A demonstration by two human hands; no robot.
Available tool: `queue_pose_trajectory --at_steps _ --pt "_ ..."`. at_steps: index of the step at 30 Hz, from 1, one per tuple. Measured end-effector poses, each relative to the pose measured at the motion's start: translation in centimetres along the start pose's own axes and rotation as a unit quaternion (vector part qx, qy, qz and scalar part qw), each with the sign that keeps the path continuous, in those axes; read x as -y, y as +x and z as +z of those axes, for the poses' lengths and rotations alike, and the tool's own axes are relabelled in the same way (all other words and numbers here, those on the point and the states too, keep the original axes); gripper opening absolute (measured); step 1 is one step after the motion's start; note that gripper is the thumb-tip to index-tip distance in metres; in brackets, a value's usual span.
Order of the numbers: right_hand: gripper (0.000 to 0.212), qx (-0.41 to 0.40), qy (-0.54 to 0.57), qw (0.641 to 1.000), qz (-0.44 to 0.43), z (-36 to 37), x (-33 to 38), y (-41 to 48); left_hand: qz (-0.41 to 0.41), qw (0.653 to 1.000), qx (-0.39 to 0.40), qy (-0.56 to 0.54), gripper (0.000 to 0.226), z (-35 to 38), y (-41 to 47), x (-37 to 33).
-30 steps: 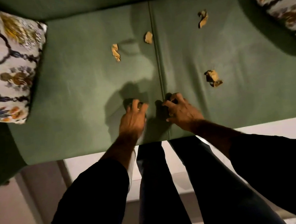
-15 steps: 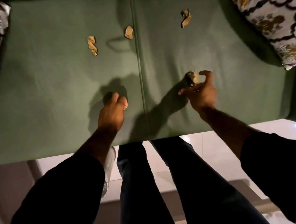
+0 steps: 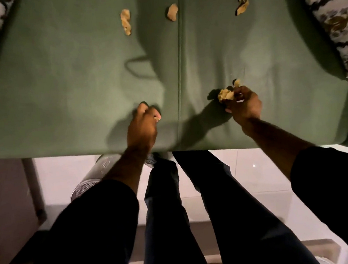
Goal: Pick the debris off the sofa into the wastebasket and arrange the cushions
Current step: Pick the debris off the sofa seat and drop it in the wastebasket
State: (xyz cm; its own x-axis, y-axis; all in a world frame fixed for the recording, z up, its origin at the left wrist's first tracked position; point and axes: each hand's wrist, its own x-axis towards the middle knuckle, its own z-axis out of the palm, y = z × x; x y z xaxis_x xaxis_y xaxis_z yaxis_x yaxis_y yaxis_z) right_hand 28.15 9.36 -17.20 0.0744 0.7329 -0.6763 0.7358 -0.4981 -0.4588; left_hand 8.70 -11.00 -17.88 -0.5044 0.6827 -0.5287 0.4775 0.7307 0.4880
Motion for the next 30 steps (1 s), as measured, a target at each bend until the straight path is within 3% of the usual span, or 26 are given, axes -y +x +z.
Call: queue_pose_trajectory --at_steps 3,5,7,9,12,18,23,25,28,30 --pt "0.024 0.054 -0.064 0.995 -0.063 2.8 -0.9 -4.1 -0.055 0.997 -0.005 -0.051 0.008 1.5 -4.2 1.9" --pt "0.021 0.134 -0.024 0.985 -0.104 5.3 -1.9 -7.7 -0.122 0.986 0.012 -0.112 0.012 2.2 -7.1 3.4" --pt "0.016 0.194 -0.049 0.968 -0.154 8.8 -3.2 -12.1 -0.175 0.979 0.004 -0.102 0.015 2.5 -10.8 6.2" --pt "0.007 0.238 -0.12 0.937 -0.224 12.7 -4.7 -16.2 -0.207 0.971 -0.011 -0.118 0.019 2.4 -14.9 9.7" --pt "0.011 0.281 -0.238 0.867 -0.335 18.4 -6.5 -21.4 -0.236 0.967 -0.022 -0.092 0.025 2.6 -19.9 15.5" --pt "0.018 0.396 -0.267 0.817 -0.324 29.9 -13.0 -27.5 -0.371 0.921 -0.077 -0.09 0.023 3.1 -24.4 24.6" --pt "0.058 0.485 -0.303 0.78 -0.254 33.1 -16.9 -27.9 -0.427 0.895 -0.053 -0.116 0.039 4.5 -25.4 27.2" --pt "0.066 0.488 -0.324 0.778 -0.226 32.3 -17.3 -27.4 -0.421 0.898 -0.047 -0.119 0.047 4.7 -25.7 27.1" --pt "0.054 0.481 -0.305 0.797 -0.203 29.4 -15.7 -25.9 -0.406 0.908 -0.017 -0.098 0.054 4.1 -25.0 25.2" --pt "0.045 0.468 -0.264 0.814 -0.22 27.1 -13.2 -24.4 -0.376 0.922 -0.044 -0.085 0.049 3.3 -23.6 23.0"
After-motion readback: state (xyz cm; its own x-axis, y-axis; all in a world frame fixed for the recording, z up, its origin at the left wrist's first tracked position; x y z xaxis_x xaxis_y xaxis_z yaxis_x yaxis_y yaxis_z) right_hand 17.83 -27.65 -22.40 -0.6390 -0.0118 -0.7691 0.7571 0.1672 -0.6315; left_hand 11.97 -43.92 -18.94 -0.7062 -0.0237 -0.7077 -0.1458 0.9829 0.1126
